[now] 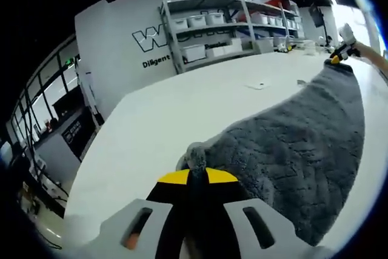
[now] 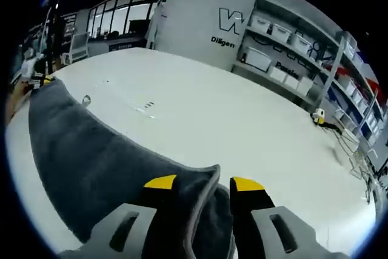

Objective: Open the folded towel by lifting each exposed corner and separating the folded layers until the towel lies flat within the target outline without major curled edges

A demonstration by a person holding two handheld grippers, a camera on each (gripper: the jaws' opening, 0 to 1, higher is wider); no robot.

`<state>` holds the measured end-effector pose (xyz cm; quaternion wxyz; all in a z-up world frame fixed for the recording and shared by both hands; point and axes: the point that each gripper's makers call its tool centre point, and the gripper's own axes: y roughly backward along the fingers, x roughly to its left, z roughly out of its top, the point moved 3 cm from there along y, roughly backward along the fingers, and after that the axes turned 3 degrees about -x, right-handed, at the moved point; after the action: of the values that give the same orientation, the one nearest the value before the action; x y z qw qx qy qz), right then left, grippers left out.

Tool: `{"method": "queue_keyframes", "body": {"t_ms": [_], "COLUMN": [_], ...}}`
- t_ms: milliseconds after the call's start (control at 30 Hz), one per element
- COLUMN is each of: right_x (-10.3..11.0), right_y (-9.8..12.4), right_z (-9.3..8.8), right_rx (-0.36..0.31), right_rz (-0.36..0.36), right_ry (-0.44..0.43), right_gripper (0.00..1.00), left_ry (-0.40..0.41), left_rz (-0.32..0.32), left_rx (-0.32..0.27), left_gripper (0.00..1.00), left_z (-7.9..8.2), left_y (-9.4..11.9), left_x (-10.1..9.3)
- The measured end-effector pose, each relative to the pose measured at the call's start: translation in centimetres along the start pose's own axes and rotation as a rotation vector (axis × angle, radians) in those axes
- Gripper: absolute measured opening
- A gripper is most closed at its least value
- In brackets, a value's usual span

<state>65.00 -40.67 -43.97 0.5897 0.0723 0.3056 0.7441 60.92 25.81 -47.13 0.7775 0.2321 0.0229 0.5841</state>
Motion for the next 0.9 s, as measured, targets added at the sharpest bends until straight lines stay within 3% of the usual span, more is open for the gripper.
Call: {"method": "queue_keyframes", "body": {"t_ms": [200, 267, 333, 500, 900], "right_x": [-0.6, -0.4, -0.1, -0.4, -2.1], "right_y": [-1.3, -1.3, -1.2, -0.5, 2.5], "right_z": [-0.8, -0.9, -0.8, -1.2, -1.8], "right_rx": [-0.005, -0.012, -0.034, -0.032, -0.097], "right_rz": [-0.01, 0.0, 0.027, 0.004, -0.028], "right_ry": [-0.016, -0.016, 0.027, 0.071, 0.018], "right_gripper": [0.17, 0.06, 0.01, 0.0, 0.0], "left_ry": [0.017, 0.013, 0.013, 0.013, -0.002], "left_rz": [0.0, 0.0, 0.0, -0.002, 0.024], "left_rx": [-0.002, -0.002, -0.001, -0.004, 0.002], "left_gripper": [0.07, 0.07, 0.07, 0.07, 0.06], "left_z": [0.0, 0.0, 0.0, 0.0, 0.2], "left_y": [-0.1, -0.1, -0.1, -0.1, 0.1], "left_x": [0.1, 0.1, 0.0, 0.1, 0.2]}}
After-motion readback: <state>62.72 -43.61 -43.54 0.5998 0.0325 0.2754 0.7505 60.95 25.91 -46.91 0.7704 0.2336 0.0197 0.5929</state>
